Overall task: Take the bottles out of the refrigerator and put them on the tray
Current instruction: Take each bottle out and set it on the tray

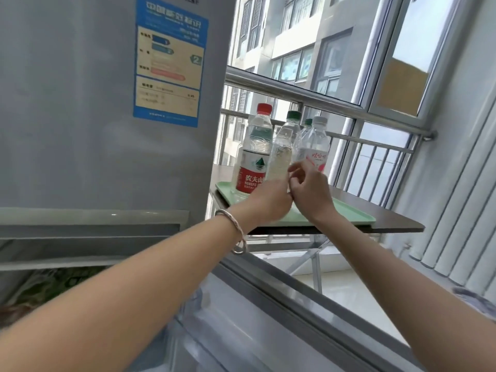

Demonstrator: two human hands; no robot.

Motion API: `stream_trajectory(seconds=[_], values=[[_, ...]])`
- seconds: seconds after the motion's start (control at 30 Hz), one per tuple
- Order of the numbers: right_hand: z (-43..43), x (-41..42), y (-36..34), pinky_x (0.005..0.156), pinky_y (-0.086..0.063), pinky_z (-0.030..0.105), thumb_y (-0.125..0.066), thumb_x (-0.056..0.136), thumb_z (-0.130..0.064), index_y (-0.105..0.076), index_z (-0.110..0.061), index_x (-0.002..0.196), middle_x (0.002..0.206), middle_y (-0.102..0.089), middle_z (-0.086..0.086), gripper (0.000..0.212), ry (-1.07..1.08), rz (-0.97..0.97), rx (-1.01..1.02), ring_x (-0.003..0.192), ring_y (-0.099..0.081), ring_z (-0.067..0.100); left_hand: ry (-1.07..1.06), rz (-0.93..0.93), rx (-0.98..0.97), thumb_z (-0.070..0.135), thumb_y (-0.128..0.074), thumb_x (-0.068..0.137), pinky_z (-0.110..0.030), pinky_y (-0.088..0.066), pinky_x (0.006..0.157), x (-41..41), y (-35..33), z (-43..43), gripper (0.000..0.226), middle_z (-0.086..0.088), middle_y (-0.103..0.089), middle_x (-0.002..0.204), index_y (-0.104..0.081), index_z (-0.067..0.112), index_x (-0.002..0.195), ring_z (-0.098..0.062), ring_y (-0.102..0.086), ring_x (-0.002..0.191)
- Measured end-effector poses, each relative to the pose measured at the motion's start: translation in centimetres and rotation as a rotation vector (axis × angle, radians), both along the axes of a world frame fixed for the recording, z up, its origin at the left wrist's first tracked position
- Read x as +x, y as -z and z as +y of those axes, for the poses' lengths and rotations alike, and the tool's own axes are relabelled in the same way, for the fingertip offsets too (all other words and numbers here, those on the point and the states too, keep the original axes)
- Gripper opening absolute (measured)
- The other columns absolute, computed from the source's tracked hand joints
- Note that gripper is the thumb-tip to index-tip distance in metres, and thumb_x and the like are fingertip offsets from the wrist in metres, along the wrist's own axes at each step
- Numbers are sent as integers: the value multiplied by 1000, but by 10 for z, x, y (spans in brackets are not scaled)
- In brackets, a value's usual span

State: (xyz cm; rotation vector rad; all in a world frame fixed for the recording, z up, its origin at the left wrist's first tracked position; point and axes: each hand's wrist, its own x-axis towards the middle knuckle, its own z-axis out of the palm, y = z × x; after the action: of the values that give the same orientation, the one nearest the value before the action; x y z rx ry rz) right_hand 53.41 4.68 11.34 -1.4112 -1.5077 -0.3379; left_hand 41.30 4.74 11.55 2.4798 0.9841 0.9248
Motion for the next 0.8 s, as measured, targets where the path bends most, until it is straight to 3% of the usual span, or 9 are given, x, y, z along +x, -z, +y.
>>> stream_trajectory(seconds=[0.17,0.27,0.37,0.57,0.8], values=[[-16,-66,-4,69,-59,38,-52,89,-4,-59,-9,107,85,-70,11,19,-100,-204,-129,73,-68,24,-150,83,144,19,-47,93,-43,-41,107,-76,5,-16,46,-8,-53,136,-43,11,138,-27,-47,127],[-28,-115,2,62,-52,33,-51,88,-14,-56,-17,100,80,-68,4,14,-154,-292,-259,72,-65,22,-267,144,209,22,-47,88,-43,-46,96,-128,19,-26,38,-11,-60,124,-54,10,123,-30,-52,116],[-34,-163,18,60,-45,33,-48,86,-18,-46,-21,87,86,-67,12,4,-195,-401,-382,75,-64,33,-298,216,215,24,-50,84,-35,-46,79,-177,38,-31,29,-11,-65,112,-59,11,108,-31,-58,104],[-14,-253,77,76,-47,40,-50,85,-13,-54,-9,97,109,-65,26,13,-317,-490,-653,97,-62,39,-345,385,110,36,-54,84,-42,-51,89,-266,93,-29,40,-7,-65,118,-60,17,119,-29,-59,111],[18,-332,154,70,-45,33,-51,84,-10,-60,-3,106,111,-67,23,24,-366,-446,-833,99,-65,38,-508,542,-30,35,-56,86,-36,-46,87,-330,159,-7,38,-10,-62,119,-61,16,118,-30,-57,111]])
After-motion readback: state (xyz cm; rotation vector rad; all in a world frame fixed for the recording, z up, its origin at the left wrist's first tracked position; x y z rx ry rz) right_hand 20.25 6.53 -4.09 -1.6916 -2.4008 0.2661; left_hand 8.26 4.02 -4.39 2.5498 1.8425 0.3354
